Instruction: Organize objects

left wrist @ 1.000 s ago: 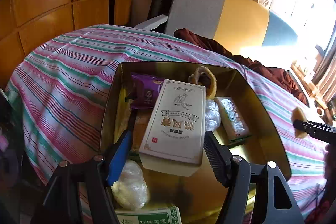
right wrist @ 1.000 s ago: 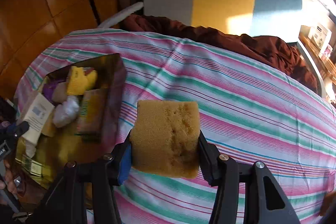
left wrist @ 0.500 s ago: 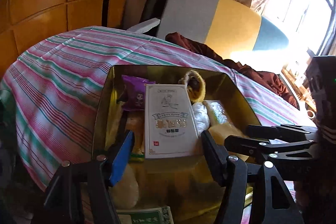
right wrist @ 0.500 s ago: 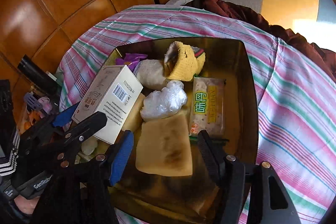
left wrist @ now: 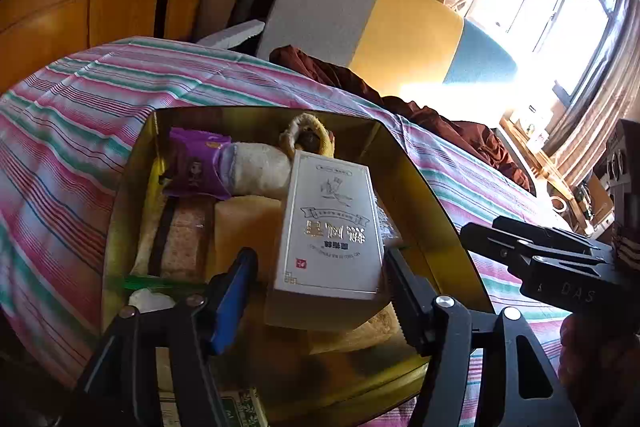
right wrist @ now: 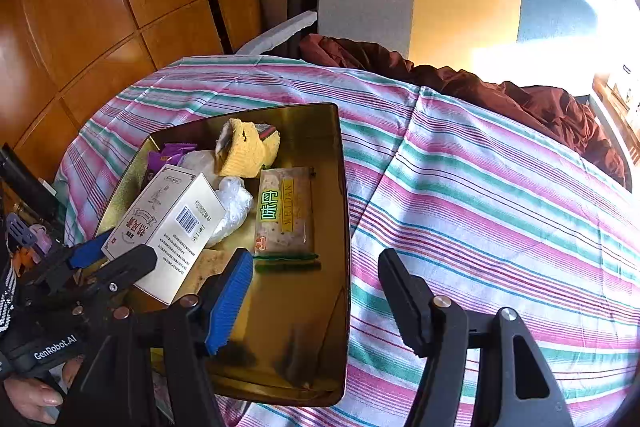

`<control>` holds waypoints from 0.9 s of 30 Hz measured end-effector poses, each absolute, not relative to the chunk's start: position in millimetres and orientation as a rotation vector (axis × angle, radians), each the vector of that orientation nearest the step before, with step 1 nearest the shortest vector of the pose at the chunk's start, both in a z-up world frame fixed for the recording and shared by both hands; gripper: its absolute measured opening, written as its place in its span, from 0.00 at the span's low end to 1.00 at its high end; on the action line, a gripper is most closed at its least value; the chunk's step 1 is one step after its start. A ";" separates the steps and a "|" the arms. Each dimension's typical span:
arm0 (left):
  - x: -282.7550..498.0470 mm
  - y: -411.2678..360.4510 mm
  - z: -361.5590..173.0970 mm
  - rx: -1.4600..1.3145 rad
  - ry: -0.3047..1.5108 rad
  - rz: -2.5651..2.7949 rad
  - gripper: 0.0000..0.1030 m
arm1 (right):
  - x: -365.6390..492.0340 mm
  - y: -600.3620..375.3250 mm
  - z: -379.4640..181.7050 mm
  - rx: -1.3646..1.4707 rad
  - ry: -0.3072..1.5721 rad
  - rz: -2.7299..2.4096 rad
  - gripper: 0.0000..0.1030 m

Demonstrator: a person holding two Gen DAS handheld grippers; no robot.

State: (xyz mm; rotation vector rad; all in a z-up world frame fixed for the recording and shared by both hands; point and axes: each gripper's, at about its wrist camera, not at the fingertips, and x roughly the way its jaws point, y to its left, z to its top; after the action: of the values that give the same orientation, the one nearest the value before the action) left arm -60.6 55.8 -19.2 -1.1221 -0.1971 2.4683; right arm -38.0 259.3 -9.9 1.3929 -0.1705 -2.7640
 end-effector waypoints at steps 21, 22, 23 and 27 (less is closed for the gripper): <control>-18.8 7.1 18.1 -1.039 -0.098 2.842 1.00 | 7.0 223.9 6.1 1.200 -0.012 -2.981 0.79; -17.8 8.4 18.6 -1.040 -0.090 2.850 1.00 | 8.0 224.3 6.2 1.201 -0.017 -2.981 0.79; -16.6 9.5 18.9 -1.038 -0.079 2.861 1.00 | 8.9 224.8 6.0 1.202 -0.022 -2.980 0.79; -11.8 12.4 20.5 -1.028 -0.058 2.883 1.00 | 14.1 224.6 3.9 1.214 -0.021 -2.986 0.79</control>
State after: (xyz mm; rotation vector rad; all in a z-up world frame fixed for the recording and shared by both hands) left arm -11.8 12.4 20.5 -1.0278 -0.0581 2.8832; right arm 14.1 224.6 3.9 1.2137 -0.0208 -2.9865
